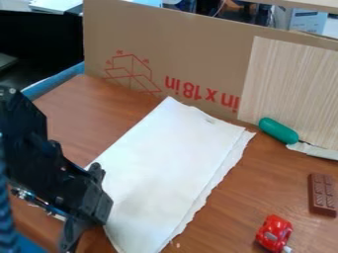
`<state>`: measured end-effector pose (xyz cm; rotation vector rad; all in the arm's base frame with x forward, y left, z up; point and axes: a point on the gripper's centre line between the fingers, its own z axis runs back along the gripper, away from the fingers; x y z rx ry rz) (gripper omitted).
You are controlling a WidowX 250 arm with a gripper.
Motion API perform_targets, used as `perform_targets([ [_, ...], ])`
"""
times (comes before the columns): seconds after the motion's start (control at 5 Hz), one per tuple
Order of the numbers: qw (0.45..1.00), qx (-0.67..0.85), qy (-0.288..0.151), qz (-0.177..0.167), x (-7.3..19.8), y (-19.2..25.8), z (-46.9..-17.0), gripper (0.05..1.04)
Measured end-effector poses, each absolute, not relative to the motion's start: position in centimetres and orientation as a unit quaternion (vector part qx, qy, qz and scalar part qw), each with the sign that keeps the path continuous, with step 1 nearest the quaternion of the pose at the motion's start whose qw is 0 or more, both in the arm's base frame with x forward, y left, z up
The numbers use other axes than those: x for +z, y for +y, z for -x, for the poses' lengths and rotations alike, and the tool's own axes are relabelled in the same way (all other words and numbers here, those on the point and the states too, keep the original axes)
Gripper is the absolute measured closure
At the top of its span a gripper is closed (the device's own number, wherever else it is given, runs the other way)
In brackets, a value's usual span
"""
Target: Fold the cloth from bottom to top
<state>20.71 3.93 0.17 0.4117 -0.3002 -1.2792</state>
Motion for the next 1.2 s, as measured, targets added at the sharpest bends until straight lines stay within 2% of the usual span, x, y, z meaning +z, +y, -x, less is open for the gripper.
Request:
perform_targets([
  [0.2, 0.762, -0.604, -0.14, -0.184, 0.7, 4.1, -20.1, 1.014],
  [0.8, 0.767, -0.61, -0.153, -0.131, 2.3, 3.7, -16.9, 1.02],
  [1.0, 0.777, -0.601, -0.154, -0.105, 3.5, 3.6, -17.3, 1.02],
  [1.2, 0.804, -0.575, -0.135, -0.067, 4.5, 3.6, -18.1, 1.02],
])
